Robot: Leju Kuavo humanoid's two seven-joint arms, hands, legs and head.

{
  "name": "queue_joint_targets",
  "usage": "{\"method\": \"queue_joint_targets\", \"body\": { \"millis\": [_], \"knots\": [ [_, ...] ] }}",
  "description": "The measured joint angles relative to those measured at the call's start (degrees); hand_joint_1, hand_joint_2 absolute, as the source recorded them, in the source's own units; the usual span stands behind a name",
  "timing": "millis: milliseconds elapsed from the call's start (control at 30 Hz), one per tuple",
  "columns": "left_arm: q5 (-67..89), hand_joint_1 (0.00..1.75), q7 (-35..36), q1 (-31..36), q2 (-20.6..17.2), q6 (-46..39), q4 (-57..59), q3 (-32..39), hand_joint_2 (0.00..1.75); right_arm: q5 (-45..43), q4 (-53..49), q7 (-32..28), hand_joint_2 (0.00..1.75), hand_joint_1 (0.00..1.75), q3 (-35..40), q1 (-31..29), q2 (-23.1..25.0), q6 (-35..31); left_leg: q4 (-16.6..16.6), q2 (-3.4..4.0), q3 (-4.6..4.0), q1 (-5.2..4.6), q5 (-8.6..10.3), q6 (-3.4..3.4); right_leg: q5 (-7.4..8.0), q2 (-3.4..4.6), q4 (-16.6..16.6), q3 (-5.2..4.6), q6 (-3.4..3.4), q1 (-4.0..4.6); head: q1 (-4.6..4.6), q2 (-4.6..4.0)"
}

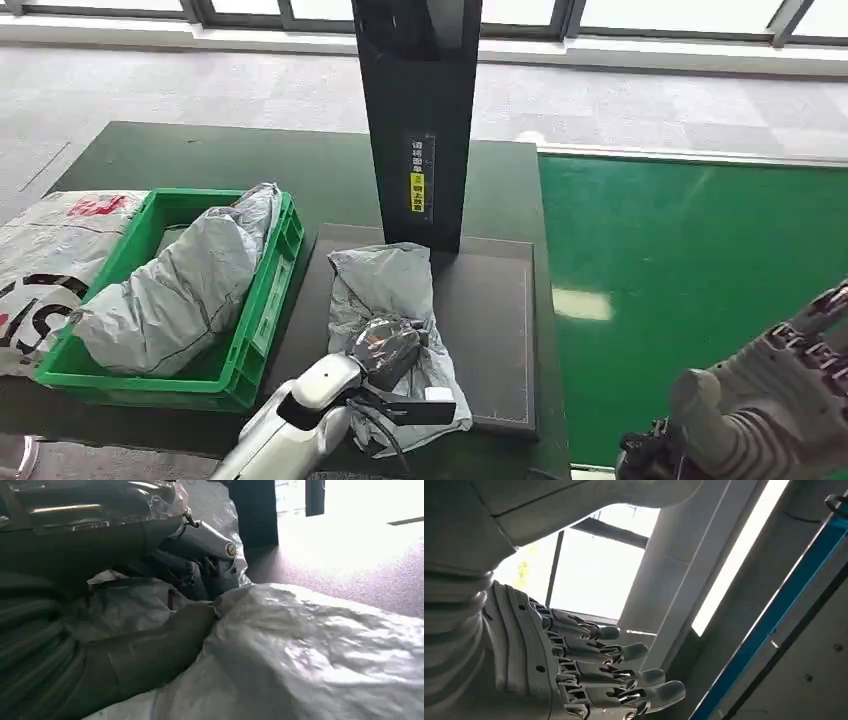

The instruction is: Moved the parcel from conveyor to table for the left to box.

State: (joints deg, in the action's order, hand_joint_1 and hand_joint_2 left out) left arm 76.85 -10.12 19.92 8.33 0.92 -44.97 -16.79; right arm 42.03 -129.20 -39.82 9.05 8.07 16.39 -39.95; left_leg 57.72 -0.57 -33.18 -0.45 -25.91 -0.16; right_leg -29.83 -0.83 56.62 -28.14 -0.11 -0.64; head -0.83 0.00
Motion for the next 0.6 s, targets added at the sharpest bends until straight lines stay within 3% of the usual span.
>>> {"method": "queue_joint_targets", "body": {
  "millis": [167, 400, 600],
  "knots": [
    [-0.22, 1.75, -0.33, 5.01, -0.09, 1.86, 6.96, -0.02, 1.75, -0.22, 0.42, 0.0, 1.75, 0.0, 0.28, -0.2, 0.0, 0.0, 0.0, 0.29, 1.21, -0.1, -0.67, -0.16, -0.42, 0.24, -0.02, 1.12, -0.12, 0.02, -0.02, 0.0],
    [-0.11, 1.75, -1.53, 11.47, -1.49, 5.13, 12.81, -0.07, 1.75, -1.31, 0.92, 0.02, 1.75, 0.0, 0.68, -1.78, -0.18, 0.0, -0.07, 0.25, 1.34, 0.05, -0.63, -0.41, -0.54, 0.17, 0.0, 1.27, -0.38, 0.26, -0.02, 0.0],
    [1.22, 1.75, -4.48, 17.61, -4.55, 7.72, 17.37, -0.63, 1.75, -1.49, 1.2, 0.02, 1.75, 0.0, 0.94, -3.52, -0.31, 0.0, -0.14, 0.29, 1.12, 0.35, -0.29, -0.82, -0.29, 0.22, 0.03, 0.84, -0.81, 0.36, -0.02, 0.0]
  ]
}}
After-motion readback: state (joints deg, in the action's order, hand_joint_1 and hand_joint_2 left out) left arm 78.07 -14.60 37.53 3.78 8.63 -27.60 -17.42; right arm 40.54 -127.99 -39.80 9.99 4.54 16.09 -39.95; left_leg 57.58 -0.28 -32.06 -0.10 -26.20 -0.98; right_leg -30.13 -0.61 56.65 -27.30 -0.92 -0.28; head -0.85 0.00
